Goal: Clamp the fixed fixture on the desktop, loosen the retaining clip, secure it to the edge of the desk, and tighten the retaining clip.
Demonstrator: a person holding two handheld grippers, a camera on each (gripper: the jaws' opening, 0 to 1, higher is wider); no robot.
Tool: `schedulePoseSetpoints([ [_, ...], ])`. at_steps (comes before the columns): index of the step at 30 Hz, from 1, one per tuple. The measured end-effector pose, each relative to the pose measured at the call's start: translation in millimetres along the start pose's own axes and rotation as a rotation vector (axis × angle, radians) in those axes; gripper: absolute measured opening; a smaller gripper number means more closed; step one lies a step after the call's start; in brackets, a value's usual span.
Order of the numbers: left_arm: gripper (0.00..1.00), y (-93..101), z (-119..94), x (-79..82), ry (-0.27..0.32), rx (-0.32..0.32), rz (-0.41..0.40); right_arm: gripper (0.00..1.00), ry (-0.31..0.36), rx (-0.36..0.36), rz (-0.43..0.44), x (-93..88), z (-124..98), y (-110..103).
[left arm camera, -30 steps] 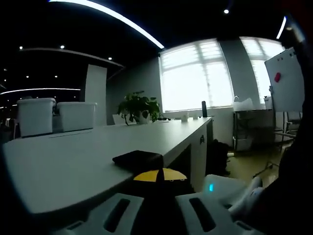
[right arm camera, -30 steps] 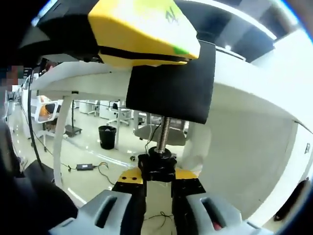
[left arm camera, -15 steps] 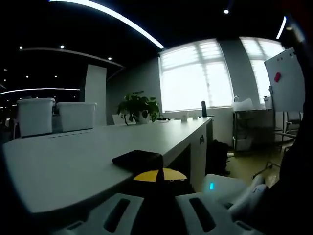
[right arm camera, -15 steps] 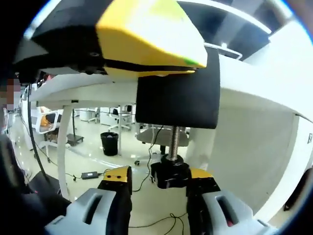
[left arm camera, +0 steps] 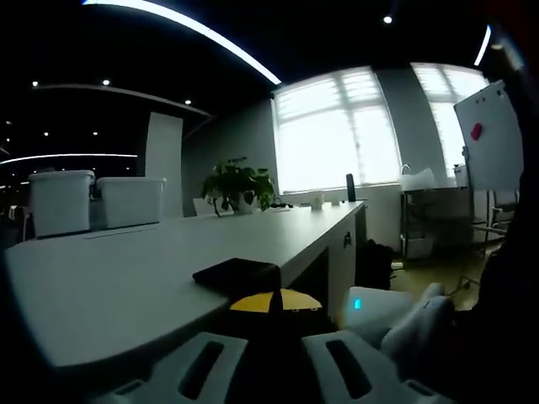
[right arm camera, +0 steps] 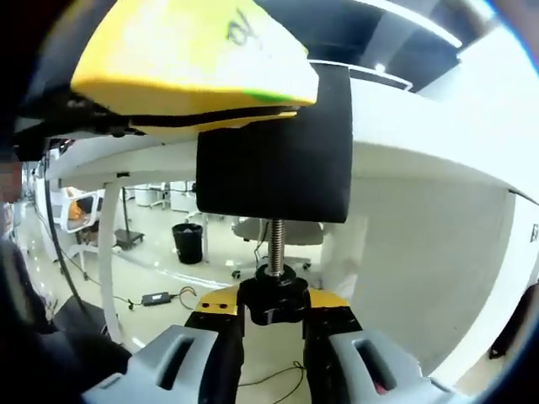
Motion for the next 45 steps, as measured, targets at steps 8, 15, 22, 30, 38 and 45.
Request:
schedulePoseSetpoints([
  [8,0.01,5.6,2,3.3,-0.011,-0.003,0.013,0.24,0.027,0.305,-0.096,0.4,2,-1],
  [15,0.01,9.2,3,4.2,-0.030,0.007,0.023,0.23,0.080,0.494,-0.153,2.0,2,-7],
  [22,0.01,9.1,3,6.5,-0.080,0.021,0.032,0.23,0.121,0.669,-0.149,0.7,9,-9],
  [30,0.01,9.1,5,7.8,-0.104,0.046,0.032,0.24,0.158,0.778,-0.154,1.3,6,-10],
  [38,0.01,7.1,5,7.6,-0.118,0.047,0.028,0.26,0.219,0.741,-0.260,4.2,6,-10],
  [45,0.01,6.4,5,7.0,-0.101,0.051,0.012,0.40,0.175,0.485,-0.263,9.2,1,-8],
])
Point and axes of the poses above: the point that each gripper's makers call its tool centre point, and the gripper's own axes: z roughly forward along the fingers, y roughly to its right, x roughly out of its top, the point moved 3 cm from there along -z, roughly backward along the fingers, and after that the axes turned 12 degrees about -x, right-handed, at the moved point
